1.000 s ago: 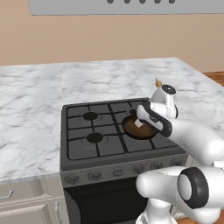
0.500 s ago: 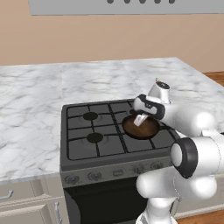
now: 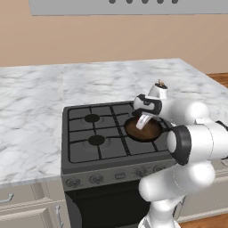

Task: Place the pan on the front right burner on the stove. Then place the tomato and the onion in the pan and turn on the front right burner.

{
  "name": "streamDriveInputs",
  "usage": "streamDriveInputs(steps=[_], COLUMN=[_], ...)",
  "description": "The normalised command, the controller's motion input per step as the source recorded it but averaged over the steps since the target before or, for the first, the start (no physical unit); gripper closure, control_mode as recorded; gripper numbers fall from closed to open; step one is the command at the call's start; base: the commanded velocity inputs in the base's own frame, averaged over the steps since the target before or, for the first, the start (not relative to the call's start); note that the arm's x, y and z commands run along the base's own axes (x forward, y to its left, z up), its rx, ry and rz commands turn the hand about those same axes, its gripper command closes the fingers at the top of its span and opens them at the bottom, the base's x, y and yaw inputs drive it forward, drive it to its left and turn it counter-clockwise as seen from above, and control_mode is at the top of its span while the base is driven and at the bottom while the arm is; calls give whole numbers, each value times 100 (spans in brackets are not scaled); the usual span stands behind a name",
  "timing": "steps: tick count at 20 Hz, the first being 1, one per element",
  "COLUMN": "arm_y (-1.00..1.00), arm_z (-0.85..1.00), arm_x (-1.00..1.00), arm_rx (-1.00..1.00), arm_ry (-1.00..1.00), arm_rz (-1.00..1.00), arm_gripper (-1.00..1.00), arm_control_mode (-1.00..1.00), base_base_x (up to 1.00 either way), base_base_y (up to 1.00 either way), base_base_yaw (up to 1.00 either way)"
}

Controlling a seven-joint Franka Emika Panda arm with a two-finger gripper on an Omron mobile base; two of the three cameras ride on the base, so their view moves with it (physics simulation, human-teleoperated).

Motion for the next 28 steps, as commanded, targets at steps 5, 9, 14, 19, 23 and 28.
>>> streamDriveInputs(steps=[5, 9, 14, 19, 23, 28], arm_y=[0, 0, 0, 0, 0, 0], arm_z=[-17, -21, -22, -18, -15, -14], arm_x=[0, 0, 0, 0, 0, 0], arm_rx=[0, -1, -3, -4, -4, -4], arm_ry=[4, 1, 0, 0, 0, 0], arm_rz=[4, 2, 0, 0, 0, 0], arm_gripper=[100, 100, 100, 100, 100, 100], arm_control_mode=[-100, -100, -100, -100, -100, -100], base_base_x=[0, 0, 0, 0, 0, 0], base_base_y=[0, 0, 0, 0, 0, 0], base_base_yaw=[0, 0, 0, 0, 0, 0])
